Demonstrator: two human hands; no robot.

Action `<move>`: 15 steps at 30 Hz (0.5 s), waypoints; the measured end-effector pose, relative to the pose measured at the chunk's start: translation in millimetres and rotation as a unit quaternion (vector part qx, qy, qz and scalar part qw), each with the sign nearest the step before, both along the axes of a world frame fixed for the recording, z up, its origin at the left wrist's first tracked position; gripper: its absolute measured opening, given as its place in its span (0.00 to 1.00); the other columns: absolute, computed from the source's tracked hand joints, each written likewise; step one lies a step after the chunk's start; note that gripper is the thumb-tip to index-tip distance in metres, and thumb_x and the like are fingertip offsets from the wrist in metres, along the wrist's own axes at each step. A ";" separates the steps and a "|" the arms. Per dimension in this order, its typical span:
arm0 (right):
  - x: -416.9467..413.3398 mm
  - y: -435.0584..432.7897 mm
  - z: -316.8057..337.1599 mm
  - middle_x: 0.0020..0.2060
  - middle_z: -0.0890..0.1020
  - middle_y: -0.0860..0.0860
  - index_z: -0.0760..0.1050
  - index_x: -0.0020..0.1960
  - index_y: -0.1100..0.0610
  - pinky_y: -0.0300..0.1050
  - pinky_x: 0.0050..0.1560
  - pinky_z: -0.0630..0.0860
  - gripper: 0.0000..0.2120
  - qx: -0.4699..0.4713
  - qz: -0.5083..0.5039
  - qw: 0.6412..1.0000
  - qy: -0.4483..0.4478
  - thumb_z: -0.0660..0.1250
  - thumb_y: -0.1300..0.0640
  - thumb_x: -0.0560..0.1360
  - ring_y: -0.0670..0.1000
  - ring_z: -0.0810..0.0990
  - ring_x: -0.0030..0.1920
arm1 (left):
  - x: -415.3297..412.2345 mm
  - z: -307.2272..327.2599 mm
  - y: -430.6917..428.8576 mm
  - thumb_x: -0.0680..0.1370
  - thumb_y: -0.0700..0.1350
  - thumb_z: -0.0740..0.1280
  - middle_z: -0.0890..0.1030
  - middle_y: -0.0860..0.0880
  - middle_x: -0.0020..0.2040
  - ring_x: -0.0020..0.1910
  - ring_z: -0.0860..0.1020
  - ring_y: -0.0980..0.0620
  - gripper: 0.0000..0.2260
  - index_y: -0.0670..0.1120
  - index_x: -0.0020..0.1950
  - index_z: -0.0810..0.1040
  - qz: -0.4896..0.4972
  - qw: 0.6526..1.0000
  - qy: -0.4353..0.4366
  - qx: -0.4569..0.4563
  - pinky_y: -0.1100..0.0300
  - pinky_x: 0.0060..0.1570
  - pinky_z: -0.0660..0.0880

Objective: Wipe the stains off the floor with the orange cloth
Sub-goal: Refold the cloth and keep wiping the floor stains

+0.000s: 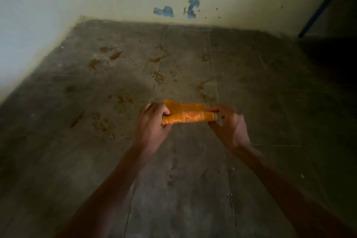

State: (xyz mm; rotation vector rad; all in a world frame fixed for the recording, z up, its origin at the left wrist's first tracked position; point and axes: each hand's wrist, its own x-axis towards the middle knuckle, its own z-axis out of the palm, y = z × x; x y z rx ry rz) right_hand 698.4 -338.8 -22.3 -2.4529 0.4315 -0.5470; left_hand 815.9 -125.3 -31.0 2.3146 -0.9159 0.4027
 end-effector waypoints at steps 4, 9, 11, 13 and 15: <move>-20.4 -15.4 -35.8 0.56 0.84 0.50 0.81 0.59 0.49 0.56 0.61 0.73 0.18 -0.119 0.113 0.977 0.136 0.73 0.47 0.70 0.56 0.78 0.61 | -5.1 -51.1 1.9 0.69 0.47 0.69 0.78 0.49 0.45 0.47 0.76 0.42 0.09 0.49 0.46 0.73 -0.015 0.995 0.022 0.092 0.50 0.48 0.69; -33.2 -15.5 -57.1 0.54 0.85 0.48 0.82 0.57 0.48 0.55 0.59 0.76 0.24 -0.171 0.163 0.958 0.164 0.60 0.34 0.73 0.54 0.80 0.59 | -35.9 -111.2 46.1 0.72 0.51 0.68 0.76 0.44 0.51 0.51 0.76 0.40 0.14 0.46 0.53 0.74 0.123 0.970 0.099 0.184 0.48 0.50 0.72; -14.3 -5.9 -55.5 0.59 0.83 0.49 0.80 0.61 0.49 0.54 0.60 0.77 0.27 -0.186 0.192 0.956 0.122 0.59 0.33 0.74 0.55 0.79 0.63 | -41.9 -114.0 62.4 0.73 0.48 0.69 0.76 0.44 0.52 0.52 0.76 0.41 0.14 0.45 0.55 0.75 0.164 0.965 0.104 0.175 0.47 0.51 0.71; 17.1 8.5 -60.0 0.71 0.74 0.49 0.73 0.69 0.44 0.56 0.68 0.70 0.31 -0.176 0.226 0.944 0.167 0.56 0.29 0.74 0.56 0.70 0.72 | -43.1 -112.8 76.0 0.74 0.47 0.69 0.77 0.44 0.50 0.51 0.76 0.41 0.09 0.46 0.52 0.76 0.202 0.960 0.109 0.161 0.47 0.51 0.70; 51.6 18.8 -87.2 0.80 0.59 0.48 0.61 0.77 0.39 0.61 0.74 0.59 0.38 -0.207 0.272 0.906 0.252 0.46 0.24 0.72 0.58 0.57 0.79 | -44.4 -116.3 93.7 0.75 0.51 0.67 0.76 0.45 0.52 0.53 0.75 0.41 0.10 0.46 0.52 0.76 0.226 0.947 0.126 0.192 0.45 0.55 0.71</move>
